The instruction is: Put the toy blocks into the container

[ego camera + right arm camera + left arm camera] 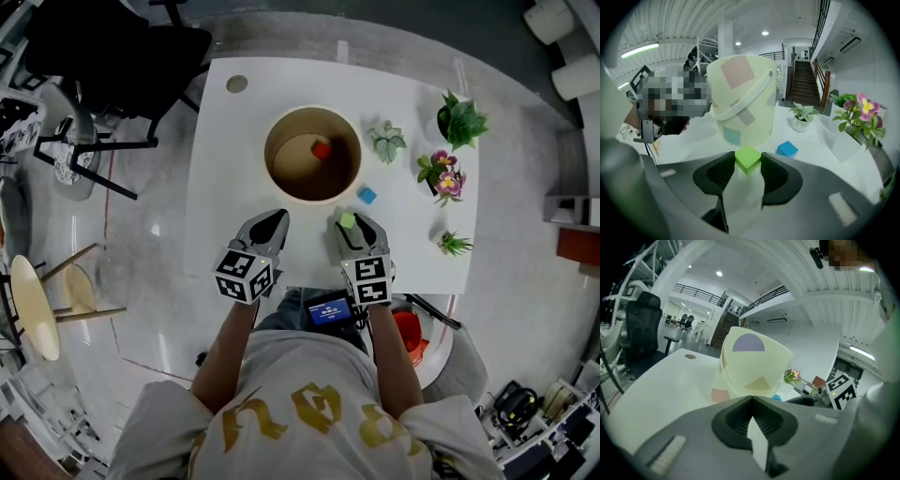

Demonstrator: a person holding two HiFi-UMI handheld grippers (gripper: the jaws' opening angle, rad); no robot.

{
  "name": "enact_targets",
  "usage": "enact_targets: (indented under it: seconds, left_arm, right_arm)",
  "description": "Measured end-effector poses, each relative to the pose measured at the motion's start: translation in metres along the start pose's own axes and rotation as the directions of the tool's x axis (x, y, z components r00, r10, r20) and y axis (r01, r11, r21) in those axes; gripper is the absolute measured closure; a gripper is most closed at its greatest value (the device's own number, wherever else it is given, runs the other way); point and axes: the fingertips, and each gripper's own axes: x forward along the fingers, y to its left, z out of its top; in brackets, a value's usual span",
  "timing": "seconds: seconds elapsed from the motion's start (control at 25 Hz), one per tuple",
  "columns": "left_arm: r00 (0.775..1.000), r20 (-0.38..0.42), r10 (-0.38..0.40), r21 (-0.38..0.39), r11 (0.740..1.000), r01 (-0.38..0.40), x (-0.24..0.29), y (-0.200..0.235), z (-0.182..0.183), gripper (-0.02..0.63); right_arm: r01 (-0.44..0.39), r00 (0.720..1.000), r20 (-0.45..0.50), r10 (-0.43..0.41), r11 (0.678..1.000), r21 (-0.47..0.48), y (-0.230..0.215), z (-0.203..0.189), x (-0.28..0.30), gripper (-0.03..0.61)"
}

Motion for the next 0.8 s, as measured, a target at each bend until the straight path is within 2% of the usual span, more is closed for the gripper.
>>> enact_targets:
  seconds: [0.32,0.4,0.48,0.64,0.8]
  left_arm:
    - [1.000,0.026,-0.003,0.012,1.000,0.003,-0.007,-0.007,0.009,0.613]
    - [1.000,0.026,-0.003,0.037,0.999,0.002,-0.010,-0.009,0.011,0.613]
    - [1.000,0.020,-0.005,0.078,0.997,0.004,-0.012,-0.013,0.013,0.613]
    - [1.000,0.022,0.001,0.111,0.994,-0.004,-0.019,-0.016,0.019,0.613]
    - [0.999,0.048,-0.007,0.101,0.995,0.002,-0.027,-0.014,0.028,0.613]
  right_arm:
    - [0.002,0.999,0.046,-0.004,0.999,0.045,-0.003,0.008,-0.014,0.379]
    - [0.005,0.998,0.060,-0.009,0.998,0.059,-0.004,0.012,-0.018,0.379]
    - [-0.001,0.997,0.076,-0.006,0.996,0.092,-0.005,0.015,-0.022,0.379]
    - [-0.026,0.993,0.119,0.003,0.981,0.191,-0.007,0.020,-0.031,0.379]
    - [-0.021,0.989,0.149,-0.011,0.978,0.209,-0.009,0.030,-0.040,0.379]
